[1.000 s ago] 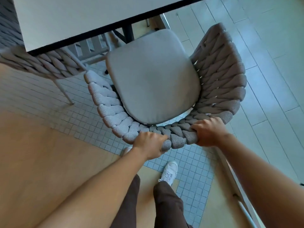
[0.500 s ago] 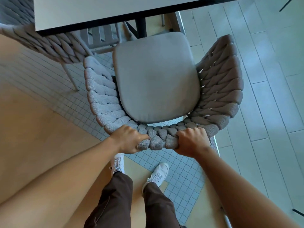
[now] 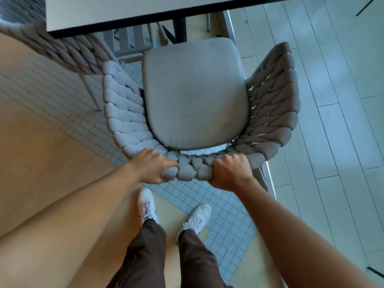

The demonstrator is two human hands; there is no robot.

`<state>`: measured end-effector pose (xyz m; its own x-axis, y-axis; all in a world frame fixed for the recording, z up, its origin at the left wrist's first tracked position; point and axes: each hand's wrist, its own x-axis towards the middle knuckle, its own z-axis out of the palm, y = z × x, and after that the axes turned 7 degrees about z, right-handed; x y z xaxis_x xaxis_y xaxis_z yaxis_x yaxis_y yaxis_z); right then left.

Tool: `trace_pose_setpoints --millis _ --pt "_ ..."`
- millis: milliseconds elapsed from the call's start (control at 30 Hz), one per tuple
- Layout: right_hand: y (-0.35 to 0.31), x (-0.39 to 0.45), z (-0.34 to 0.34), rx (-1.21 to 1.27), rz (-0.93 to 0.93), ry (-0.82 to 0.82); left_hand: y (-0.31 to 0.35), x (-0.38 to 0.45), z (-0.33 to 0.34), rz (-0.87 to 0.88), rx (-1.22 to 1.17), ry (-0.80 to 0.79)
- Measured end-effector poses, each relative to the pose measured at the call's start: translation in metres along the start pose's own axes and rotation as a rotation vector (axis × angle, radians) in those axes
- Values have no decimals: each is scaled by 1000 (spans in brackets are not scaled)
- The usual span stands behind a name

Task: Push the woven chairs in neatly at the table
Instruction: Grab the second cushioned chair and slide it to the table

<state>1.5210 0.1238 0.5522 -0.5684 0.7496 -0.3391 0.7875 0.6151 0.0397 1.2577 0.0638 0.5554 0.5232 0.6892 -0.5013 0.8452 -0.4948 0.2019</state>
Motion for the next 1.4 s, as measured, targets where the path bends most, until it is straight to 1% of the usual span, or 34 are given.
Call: trace_pose_setpoints --millis 133,233,367,467,567,633,733,867,967,1067,1133,1300,1400 --pt "8 2 3 -16 -28 22 4 4 0 -24 10 12" --pt "8 6 3 -22 -14 30 0 4 -1 -28 15 36" --pt "9 2 7 13 22 7 10 2 3 -83 16 49" --pt "13 -5 11 63 15 25 24 1 6 -130 -13 162" --pt "12 -9 10 142 -30 80 43 7 10 -128 -31 271" --pt "9 -12 11 185 -57 105 54 17 12 -155 -21 293" --pt "3 -12 16 203 -59 130 56 26 13 -193 1 279" --pt "-2 -5 8 115 4 -1 53 26 14 -209 -14 243" --pt "-5 -6 1 101 15 -104 54 25 7 -210 -78 209" --pt "-8 -8 -13 118 37 -239 52 18 -5 -187 -170 129" --pt "-13 -10 -27 97 59 -333 49 9 -16 -149 -190 61" --pt "-45 -10 -75 52 199 -452 26 -29 -46 -99 -179 121" --pt "-68 -2 -104 22 226 -394 2 -59 -62 -172 -190 179"
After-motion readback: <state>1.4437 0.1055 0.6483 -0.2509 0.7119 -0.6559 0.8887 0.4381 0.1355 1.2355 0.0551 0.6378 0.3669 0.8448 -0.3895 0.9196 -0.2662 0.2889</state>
